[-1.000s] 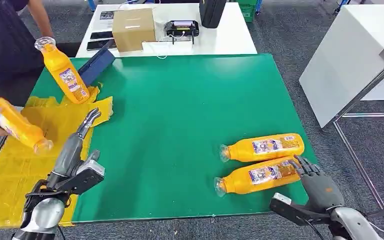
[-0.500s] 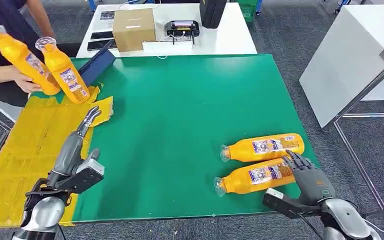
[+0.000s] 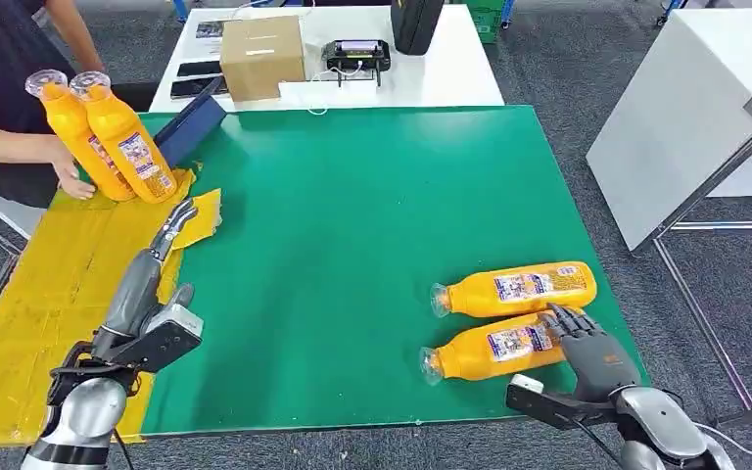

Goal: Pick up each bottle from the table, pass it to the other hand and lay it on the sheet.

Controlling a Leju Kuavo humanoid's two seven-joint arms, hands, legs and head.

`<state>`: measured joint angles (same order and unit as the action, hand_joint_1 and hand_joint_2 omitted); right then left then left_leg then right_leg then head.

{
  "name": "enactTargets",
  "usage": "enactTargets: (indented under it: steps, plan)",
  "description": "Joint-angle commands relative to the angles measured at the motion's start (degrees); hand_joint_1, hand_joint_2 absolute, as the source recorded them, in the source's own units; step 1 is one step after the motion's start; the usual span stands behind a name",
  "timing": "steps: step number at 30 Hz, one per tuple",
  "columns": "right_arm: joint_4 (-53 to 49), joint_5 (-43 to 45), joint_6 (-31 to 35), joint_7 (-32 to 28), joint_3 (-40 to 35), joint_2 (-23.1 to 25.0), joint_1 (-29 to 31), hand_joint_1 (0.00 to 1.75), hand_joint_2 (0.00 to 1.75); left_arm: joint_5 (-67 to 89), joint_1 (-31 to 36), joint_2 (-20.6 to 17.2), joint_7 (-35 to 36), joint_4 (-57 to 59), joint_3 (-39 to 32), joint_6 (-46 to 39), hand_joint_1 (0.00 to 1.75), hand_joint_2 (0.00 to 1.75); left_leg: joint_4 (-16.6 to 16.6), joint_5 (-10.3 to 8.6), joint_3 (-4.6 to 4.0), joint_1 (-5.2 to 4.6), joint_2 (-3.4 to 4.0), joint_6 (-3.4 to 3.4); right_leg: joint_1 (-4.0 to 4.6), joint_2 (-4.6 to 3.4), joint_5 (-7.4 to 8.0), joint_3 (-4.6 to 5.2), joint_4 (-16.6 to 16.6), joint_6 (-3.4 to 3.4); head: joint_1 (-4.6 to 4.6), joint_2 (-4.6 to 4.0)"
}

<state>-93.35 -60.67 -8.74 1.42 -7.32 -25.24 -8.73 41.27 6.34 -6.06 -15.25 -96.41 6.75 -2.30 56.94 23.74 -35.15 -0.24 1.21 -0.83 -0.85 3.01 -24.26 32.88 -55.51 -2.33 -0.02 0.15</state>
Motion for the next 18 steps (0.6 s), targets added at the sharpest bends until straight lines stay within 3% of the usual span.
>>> enactTargets:
  steps: [1,13,14,15,18]
  plan:
    - [7.90,-0.74,-1.09,0.47,-4.13,0.98,3.37,0.00,1.75,-0.51,3.32,1.18,0.09,3.62,1.66,0.77,0.00,0.00,-0.03,0.01,0.14,0.08,-0.08,0.05,0.06,-0.11,0.01,-0.18,0.10,0.06,0.00,0.00]
    - [14.40,-2.63,-2.25,0.44,-8.32,-1.28,5.32,0.00,1.75,-1.14,6.08,1.45,0.16,6.04,2.87,1.59,0.00,0.00,-0.04,0.00,0.20,0.07,-0.14,0.04,0.05,-0.02,-0.01,-0.23,0.11,0.05,0.00,0.00]
    - [14.67,-1.65,-3.90,-0.63,-9.63,-2.44,5.50,1.64,1.75,-1.22,6.43,1.31,0.16,6.41,3.20,1.67,0.00,0.00,-0.06,0.02,0.33,0.10,-0.22,0.06,0.06,-0.04,-0.04,-0.38,0.15,0.08,0.00,0.00]
    - [14.98,-0.78,-4.98,-1.01,-10.90,-3.97,5.50,1.75,1.75,-1.64,7.12,1.27,0.04,7.04,3.54,1.99,0.00,0.00,-0.06,0.06,0.47,0.14,-0.27,0.08,0.08,-0.09,-0.07,-0.54,0.18,0.11,0.02,0.00]
    - [16.60,1.93,-6.84,-2.94,-14.19,-7.26,4.83,1.75,1.75,-2.51,10.17,1.75,-0.11,9.39,4.95,2.68,0.00,0.00,-0.02,0.08,0.58,0.17,-0.43,0.10,0.09,-0.09,-0.12,-0.72,0.18,0.15,0.00,0.00]
